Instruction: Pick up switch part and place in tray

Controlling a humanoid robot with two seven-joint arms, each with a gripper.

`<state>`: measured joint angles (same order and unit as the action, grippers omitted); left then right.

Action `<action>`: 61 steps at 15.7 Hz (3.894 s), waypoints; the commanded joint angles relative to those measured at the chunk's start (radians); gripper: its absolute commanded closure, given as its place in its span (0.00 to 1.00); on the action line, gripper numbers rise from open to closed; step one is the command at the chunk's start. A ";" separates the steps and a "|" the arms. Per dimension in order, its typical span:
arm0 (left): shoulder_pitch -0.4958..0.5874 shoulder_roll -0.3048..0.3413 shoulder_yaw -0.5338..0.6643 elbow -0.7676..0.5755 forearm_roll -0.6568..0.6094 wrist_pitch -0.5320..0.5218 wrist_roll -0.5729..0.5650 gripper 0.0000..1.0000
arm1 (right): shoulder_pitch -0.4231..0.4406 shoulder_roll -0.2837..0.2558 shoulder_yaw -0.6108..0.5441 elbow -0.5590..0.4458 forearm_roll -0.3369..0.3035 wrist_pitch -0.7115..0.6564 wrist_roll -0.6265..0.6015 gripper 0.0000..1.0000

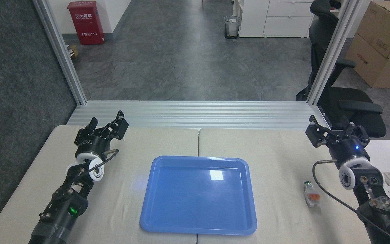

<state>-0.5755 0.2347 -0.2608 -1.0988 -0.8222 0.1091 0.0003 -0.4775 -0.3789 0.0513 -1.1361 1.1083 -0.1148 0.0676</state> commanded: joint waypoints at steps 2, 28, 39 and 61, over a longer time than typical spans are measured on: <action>0.000 0.000 0.000 0.000 0.000 0.000 0.000 0.00 | 0.002 0.000 0.001 0.001 -0.002 0.000 0.000 0.02; 0.000 0.000 0.000 0.000 0.000 0.000 0.000 0.00 | 0.002 -0.003 -0.001 -0.001 -0.002 -0.002 0.000 0.02; 0.000 0.000 0.000 -0.001 0.000 0.000 0.000 0.00 | 0.290 0.009 -0.001 -0.073 -0.053 -0.006 0.000 0.02; 0.000 0.000 0.000 0.000 0.000 0.000 0.000 0.00 | 0.343 0.058 0.093 0.027 -0.056 -0.012 0.003 1.00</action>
<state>-0.5752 0.2347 -0.2608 -1.0984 -0.8222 0.1091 0.0003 -0.1291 -0.3225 0.1130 -1.1118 1.0604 -0.1191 0.0736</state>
